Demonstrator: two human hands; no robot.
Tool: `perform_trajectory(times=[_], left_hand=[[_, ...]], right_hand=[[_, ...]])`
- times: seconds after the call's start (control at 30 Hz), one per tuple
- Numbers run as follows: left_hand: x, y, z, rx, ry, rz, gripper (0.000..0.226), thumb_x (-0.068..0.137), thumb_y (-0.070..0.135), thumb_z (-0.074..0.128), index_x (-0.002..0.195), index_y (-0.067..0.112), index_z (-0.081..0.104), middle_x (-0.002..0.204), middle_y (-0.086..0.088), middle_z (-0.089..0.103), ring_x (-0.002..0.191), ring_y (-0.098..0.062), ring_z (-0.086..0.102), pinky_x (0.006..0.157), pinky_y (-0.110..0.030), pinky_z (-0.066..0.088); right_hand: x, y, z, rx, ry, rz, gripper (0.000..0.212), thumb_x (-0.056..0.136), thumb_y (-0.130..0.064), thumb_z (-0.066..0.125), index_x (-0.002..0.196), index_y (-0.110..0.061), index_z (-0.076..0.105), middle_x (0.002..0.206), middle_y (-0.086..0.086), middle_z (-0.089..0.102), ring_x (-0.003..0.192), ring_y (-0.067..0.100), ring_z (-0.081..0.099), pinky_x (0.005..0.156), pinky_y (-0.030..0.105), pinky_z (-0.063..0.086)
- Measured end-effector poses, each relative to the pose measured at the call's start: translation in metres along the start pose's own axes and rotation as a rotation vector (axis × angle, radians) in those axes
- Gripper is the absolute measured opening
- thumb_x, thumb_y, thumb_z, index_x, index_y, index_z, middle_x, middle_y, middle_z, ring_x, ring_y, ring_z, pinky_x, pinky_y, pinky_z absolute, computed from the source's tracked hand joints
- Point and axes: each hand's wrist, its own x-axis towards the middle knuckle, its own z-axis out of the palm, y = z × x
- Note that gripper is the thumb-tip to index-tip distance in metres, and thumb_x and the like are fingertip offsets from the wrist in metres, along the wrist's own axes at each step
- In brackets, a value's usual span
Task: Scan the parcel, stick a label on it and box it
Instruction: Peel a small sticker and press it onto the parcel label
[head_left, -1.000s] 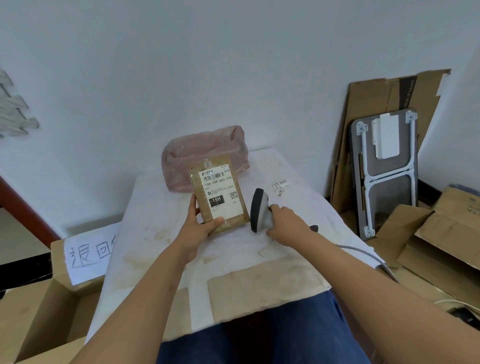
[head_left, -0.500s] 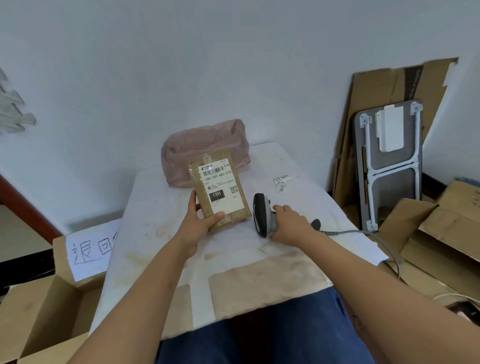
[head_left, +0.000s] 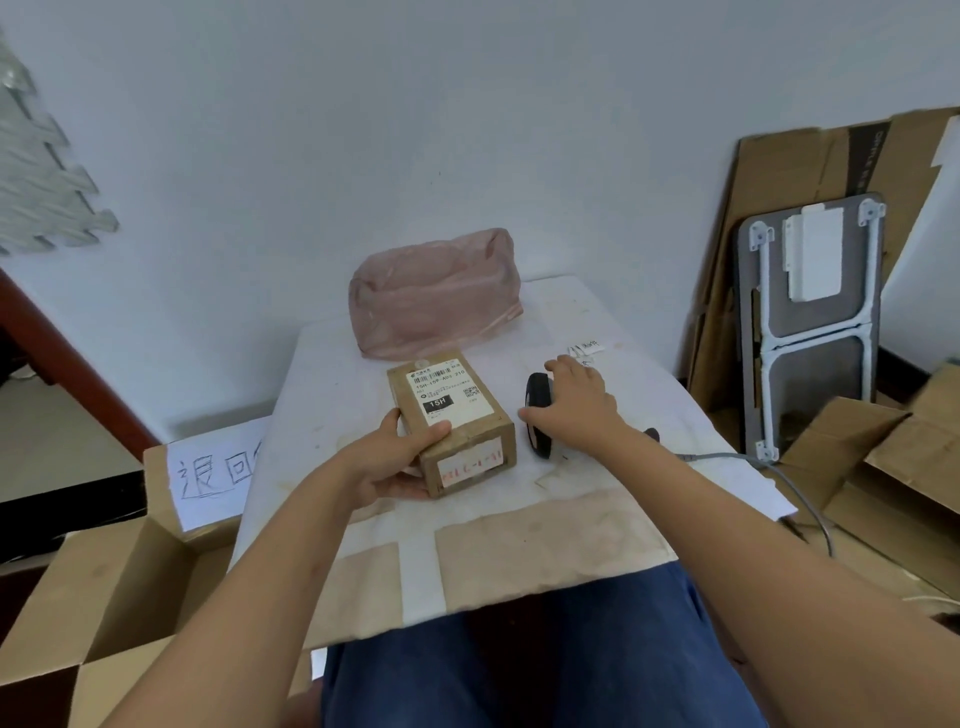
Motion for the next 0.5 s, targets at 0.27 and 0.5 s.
perform_trajectory(times=[0.27,0.5], left_hand=[[-0.018,0.001,0.003,0.228,0.033,-0.036,0.081,0.088,0.048,0.071,0.153,0.033,0.026,0.12,-0.011,0.071,0.1,-0.033,0.075,0.081,-0.039,0.063],[-0.013,0.019,0.001,0.621,0.275,0.124,0.072,0.098,0.052,0.054,0.157,0.019,0.028,0.149,-0.011,0.053,0.129,-0.032,0.055,0.101,-0.043,0.051]], right_hand=[[0.0,-0.009,0.019,0.021,0.119,-0.072,0.048,0.087,-0.026,0.058,0.134,-0.016,0.05,0.145,0.001,0.044,0.137,0.029,0.034,0.103,0.046,0.036],[0.0,0.005,0.016,0.064,0.218,-0.123,0.031,0.089,-0.016,0.054,0.119,-0.016,0.061,0.128,0.001,0.059,0.121,0.027,0.05,0.095,0.04,0.041]])
